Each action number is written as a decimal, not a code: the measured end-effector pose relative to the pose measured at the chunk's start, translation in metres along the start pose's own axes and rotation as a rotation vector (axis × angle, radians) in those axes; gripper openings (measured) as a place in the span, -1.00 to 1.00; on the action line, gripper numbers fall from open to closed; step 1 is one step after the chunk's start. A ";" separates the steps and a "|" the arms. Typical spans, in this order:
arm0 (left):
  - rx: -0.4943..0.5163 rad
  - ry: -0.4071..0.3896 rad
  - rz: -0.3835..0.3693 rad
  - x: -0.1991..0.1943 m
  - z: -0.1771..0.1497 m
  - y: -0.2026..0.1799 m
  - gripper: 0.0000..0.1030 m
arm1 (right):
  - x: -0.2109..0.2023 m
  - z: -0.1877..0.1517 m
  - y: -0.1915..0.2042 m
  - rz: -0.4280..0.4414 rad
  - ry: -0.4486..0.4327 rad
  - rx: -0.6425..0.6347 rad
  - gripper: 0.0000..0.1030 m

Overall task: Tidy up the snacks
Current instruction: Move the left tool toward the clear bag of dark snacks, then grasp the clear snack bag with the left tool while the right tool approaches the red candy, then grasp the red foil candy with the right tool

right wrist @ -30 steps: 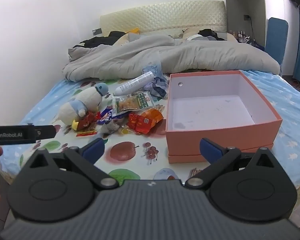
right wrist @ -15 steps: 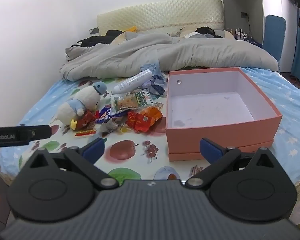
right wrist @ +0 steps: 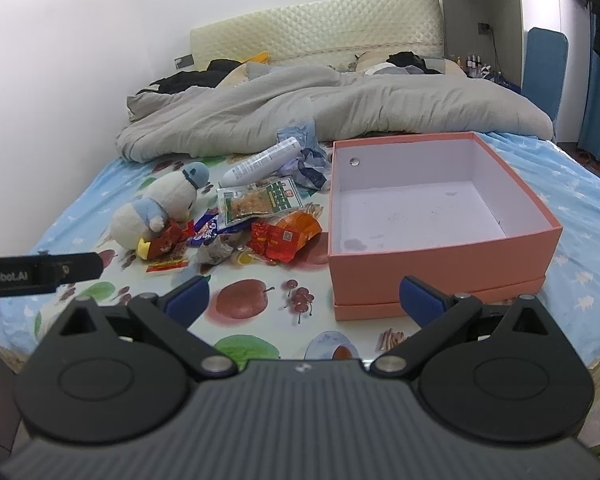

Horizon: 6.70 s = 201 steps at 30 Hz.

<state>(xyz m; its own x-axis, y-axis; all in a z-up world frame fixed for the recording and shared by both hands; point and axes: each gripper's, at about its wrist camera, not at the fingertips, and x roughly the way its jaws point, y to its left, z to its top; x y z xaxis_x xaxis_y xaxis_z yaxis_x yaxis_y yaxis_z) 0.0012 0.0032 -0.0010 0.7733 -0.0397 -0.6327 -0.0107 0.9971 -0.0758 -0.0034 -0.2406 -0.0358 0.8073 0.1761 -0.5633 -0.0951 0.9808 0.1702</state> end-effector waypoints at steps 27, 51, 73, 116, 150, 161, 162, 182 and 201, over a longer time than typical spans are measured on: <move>-0.010 0.020 -0.025 0.009 -0.004 -0.004 1.00 | 0.001 -0.005 0.001 -0.008 0.009 0.039 1.00; -0.021 0.061 -0.041 0.024 -0.011 0.013 1.00 | 0.005 -0.012 0.003 0.001 0.028 0.045 1.00; -0.107 0.116 -0.007 0.109 0.010 0.049 1.00 | 0.075 0.006 0.052 0.156 0.011 -0.145 0.79; -0.203 0.279 -0.122 0.374 0.031 0.088 0.61 | 0.320 0.019 0.060 0.028 0.270 -0.379 0.11; -0.183 0.271 -0.161 0.235 -0.050 0.073 0.33 | 0.171 -0.012 0.028 0.134 0.312 0.015 -0.95; -0.190 0.278 -0.186 0.215 -0.065 0.066 0.65 | 0.147 -0.032 0.025 0.058 0.215 -0.085 -0.66; -0.194 0.279 -0.190 0.214 -0.065 0.067 0.65 | 0.150 -0.033 0.026 0.054 0.215 -0.098 -0.47; -0.255 0.260 -0.259 0.201 -0.069 0.097 0.62 | 0.225 -0.020 0.056 0.090 0.247 -0.310 0.22; -0.249 0.276 -0.296 0.207 -0.070 0.094 0.62 | 0.258 -0.027 0.044 0.100 0.344 -0.309 0.09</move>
<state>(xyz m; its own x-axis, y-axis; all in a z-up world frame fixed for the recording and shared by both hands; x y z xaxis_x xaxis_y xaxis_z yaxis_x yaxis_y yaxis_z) 0.1159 0.0846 -0.1932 0.5693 -0.3697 -0.7343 0.0075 0.8955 -0.4450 0.1852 -0.1500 -0.1955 0.5506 0.2375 -0.8003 -0.3740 0.9273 0.0179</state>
